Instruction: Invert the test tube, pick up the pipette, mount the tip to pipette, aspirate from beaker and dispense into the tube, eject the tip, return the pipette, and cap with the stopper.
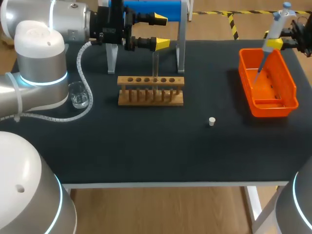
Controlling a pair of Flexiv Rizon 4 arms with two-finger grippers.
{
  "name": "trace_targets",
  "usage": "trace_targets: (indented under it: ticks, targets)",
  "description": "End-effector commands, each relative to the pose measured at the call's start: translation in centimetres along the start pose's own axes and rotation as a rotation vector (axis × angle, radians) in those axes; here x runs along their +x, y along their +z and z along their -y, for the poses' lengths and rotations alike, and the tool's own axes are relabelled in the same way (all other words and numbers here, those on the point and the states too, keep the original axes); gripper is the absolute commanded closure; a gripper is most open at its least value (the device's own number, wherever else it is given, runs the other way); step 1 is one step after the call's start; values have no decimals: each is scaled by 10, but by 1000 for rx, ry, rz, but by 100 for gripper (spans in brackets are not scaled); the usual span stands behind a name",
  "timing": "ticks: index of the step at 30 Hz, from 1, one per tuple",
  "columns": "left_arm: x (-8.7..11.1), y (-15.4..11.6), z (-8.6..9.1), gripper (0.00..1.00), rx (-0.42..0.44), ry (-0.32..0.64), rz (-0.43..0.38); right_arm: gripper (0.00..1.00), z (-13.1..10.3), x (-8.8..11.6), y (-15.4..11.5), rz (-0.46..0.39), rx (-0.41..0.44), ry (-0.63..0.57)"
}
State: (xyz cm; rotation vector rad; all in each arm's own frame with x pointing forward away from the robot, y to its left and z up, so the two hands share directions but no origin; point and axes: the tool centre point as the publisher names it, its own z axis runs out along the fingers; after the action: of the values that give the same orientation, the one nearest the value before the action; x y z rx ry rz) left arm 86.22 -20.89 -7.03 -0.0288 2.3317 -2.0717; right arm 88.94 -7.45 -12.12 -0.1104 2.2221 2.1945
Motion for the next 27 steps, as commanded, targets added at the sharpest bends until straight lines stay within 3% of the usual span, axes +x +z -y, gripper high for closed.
trace_targets:
  ticks: [1,15,27]
  targets:
    - [-1,0,0,0,-2,0,-2,100,-1,0,-1,-1,3,0]
    - [-1,0,0,0,-2,0,-2,100,-18,3,-74,-6,-61,-11]
    - [-1,0,0,0,-2,0,-2,100,2,14,-94,-89,-36,-62]
